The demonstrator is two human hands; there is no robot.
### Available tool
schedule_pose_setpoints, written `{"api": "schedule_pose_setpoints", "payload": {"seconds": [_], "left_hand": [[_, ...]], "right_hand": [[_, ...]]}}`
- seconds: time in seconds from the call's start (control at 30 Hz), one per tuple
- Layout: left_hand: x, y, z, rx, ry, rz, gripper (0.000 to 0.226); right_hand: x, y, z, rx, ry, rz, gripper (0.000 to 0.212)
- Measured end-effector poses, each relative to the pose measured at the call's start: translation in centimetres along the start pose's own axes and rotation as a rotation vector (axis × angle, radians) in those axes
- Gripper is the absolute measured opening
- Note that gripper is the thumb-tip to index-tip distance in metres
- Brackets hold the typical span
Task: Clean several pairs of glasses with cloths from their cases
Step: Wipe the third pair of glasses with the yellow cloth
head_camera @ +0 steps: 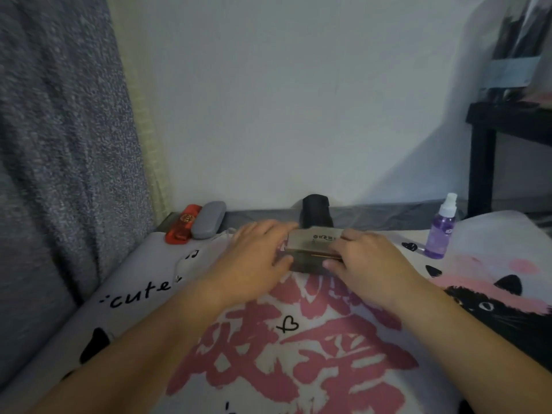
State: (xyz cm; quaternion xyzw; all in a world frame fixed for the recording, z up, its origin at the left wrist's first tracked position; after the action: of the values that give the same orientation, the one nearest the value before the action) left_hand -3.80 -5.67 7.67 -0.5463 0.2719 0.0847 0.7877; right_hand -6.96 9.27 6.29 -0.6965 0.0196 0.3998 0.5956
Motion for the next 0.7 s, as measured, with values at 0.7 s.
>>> {"api": "schedule_pose_setpoints", "payload": {"seconds": [0.7], "left_hand": [[4.9, -6.7, -12.1, 1.467, -0.837, 0.415, 0.047]], "right_hand": [[-2.3, -3.3, -1.9, -0.935, 0.404, 0.320, 0.012]]}}
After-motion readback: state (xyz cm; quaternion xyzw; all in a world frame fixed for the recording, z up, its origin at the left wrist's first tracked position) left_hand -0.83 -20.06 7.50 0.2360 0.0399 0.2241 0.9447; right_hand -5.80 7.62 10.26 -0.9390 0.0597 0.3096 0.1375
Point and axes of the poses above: each hand's wrist, its own x-axis away from the middle knuckle, its own y-axis out of the palm, z = x × y, the point moved 10 cm from there along -x, towards the middle knuckle, and after that the axes turned 15 degrees about z, right-handed, at the moved point
